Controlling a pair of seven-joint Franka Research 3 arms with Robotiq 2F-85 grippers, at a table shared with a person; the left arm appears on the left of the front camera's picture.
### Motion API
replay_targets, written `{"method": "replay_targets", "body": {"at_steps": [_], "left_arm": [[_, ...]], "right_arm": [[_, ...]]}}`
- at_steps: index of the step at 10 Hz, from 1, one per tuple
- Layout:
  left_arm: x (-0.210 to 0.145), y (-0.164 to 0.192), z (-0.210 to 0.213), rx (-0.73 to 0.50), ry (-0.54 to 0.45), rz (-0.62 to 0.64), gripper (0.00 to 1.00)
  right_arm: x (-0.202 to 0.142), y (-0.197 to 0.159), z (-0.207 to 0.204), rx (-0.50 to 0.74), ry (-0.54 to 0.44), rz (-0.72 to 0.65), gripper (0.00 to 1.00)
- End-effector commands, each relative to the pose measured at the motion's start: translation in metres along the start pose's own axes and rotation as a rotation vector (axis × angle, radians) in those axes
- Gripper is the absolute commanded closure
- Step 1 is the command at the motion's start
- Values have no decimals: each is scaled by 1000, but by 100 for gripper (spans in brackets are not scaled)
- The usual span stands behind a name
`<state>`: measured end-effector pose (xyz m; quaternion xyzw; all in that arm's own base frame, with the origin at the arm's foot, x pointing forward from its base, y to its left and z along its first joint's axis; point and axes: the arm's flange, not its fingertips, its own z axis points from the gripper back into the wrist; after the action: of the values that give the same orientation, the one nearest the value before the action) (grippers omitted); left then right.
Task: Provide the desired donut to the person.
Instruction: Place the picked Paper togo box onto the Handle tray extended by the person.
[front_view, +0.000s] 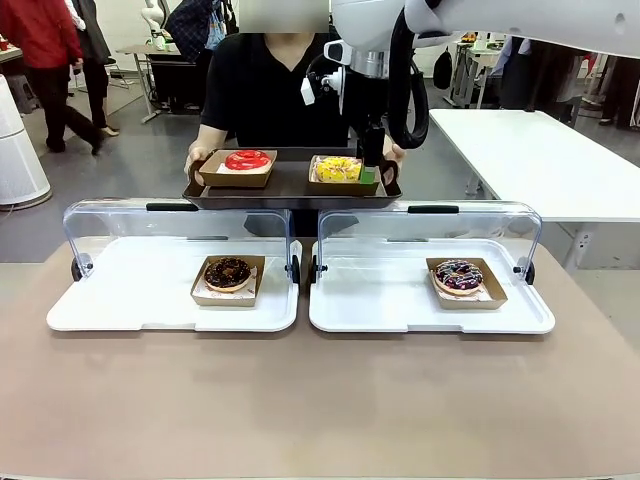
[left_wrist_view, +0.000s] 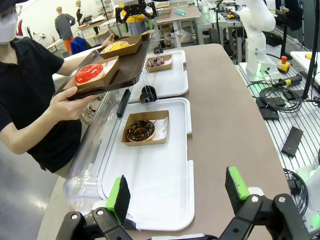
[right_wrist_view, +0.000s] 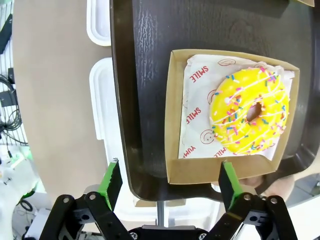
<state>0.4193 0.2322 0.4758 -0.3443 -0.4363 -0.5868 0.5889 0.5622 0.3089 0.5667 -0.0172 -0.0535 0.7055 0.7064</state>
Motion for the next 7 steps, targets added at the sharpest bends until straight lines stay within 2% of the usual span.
{"method": "replay_targets", "body": {"at_steps": [1,3,4,7], "left_arm": [[1,-2,0,2,-4,-2,0],[1,-2,0,2,-4,-2,0],[1,-2,0,2,-4,-2,0],[1,-2,0,2,-4,-2,0]], "right_arm": [[-6,5,8,40,-50,18,0],[-22,36,28,41,-57,34,0],[-39,57,39,27,-96,56,0],[-119,117,44,3,-100,39,0]]}}
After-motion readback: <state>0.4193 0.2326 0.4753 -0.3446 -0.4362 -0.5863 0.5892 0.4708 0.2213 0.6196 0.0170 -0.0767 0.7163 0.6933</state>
